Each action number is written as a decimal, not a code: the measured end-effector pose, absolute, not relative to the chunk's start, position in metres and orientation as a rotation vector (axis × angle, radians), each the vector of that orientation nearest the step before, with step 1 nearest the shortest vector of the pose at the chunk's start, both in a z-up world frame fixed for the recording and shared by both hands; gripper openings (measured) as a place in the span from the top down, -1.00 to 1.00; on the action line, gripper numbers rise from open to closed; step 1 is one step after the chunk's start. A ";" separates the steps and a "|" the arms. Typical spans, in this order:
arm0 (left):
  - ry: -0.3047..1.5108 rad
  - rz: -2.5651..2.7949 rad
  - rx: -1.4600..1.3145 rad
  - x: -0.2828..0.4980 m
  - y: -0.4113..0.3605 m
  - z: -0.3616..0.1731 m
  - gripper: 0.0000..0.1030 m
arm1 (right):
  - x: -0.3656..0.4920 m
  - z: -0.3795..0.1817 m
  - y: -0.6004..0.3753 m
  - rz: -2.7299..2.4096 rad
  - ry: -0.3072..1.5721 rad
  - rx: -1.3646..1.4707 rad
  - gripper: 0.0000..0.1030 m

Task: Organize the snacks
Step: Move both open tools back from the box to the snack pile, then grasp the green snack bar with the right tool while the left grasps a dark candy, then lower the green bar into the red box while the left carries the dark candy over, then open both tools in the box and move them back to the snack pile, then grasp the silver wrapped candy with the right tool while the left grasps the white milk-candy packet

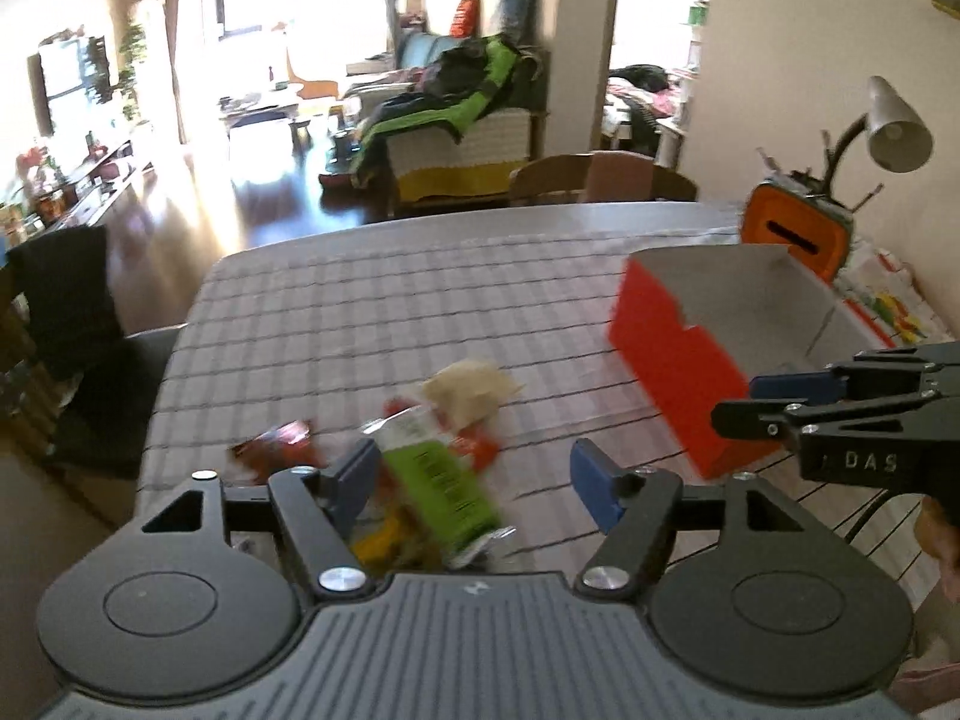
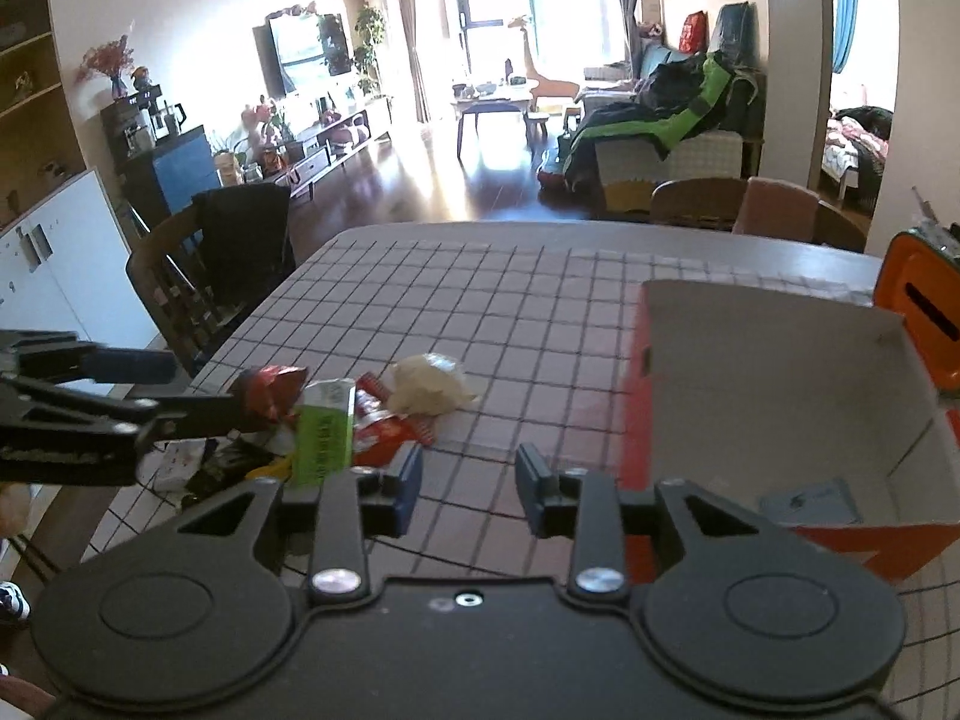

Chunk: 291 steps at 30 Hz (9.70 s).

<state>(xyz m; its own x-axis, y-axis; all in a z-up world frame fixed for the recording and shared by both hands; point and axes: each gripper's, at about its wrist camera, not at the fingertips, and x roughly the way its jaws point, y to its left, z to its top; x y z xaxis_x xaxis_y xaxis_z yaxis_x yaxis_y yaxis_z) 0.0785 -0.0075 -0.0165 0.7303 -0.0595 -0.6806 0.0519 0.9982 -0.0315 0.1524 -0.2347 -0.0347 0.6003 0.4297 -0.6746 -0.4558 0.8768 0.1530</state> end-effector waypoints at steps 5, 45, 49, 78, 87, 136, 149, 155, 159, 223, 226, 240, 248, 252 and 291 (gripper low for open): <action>0.766 0.000 -0.035 0.060 0.032 -0.030 -0.59 | 0.141 -0.044 -0.205 0.520 0.753 -0.057 -0.80; 1.098 0.100 -0.238 0.090 0.120 -0.155 -0.21 | 0.198 -0.125 -0.061 0.612 0.921 -0.269 -0.58; 1.098 0.105 -0.239 0.091 0.121 -0.153 0.08 | 0.201 -0.128 -0.056 0.615 0.925 -0.283 -0.46; 1.061 0.104 -0.300 0.078 0.123 -0.125 0.44 | 0.184 -0.106 -0.087 0.605 0.934 -0.176 0.19; 1.005 0.085 -0.287 0.071 0.109 -0.090 0.44 | 0.169 -0.078 -0.114 0.605 0.904 -0.141 0.19; 0.927 -0.286 0.038 0.242 -0.245 -0.042 0.44 | 0.267 -0.061 -0.421 0.281 0.929 -0.107 0.19; 1.096 -0.284 0.073 0.294 -0.284 -0.086 0.44 | 0.291 -0.103 -0.430 0.305 1.026 -0.216 0.19; 1.185 -0.273 0.105 0.309 -0.293 -0.104 0.44 | 0.295 -0.114 -0.420 0.336 1.061 -0.228 0.19; 1.238 -0.272 0.123 0.315 -0.296 -0.115 0.43 | 0.295 -0.116 -0.418 0.348 1.071 -0.235 0.19; 0.752 -0.084 -0.029 0.128 -0.043 -0.012 -0.73 | 0.184 -0.016 -0.260 0.544 0.814 -0.015 -0.99; 0.767 -0.051 -0.036 0.122 -0.017 -0.017 -0.73 | 0.177 -0.025 -0.241 0.547 0.843 -0.018 -0.99; 0.913 0.170 -0.131 0.109 0.109 -0.059 -0.73 | 0.152 -0.066 -0.154 0.590 0.920 -0.105 -1.00; 1.027 0.293 -0.240 0.114 0.162 -0.095 -0.73 | 0.146 -0.091 -0.112 0.648 0.970 -0.185 -0.99; 1.091 0.310 -0.295 0.120 0.172 -0.115 -0.73 | 0.143 -0.100 -0.097 0.685 0.998 -0.215 -0.99; 1.186 0.362 -0.310 0.136 0.151 -0.151 -0.13 | 0.144 -0.133 -0.039 0.745 1.024 -0.310 0.40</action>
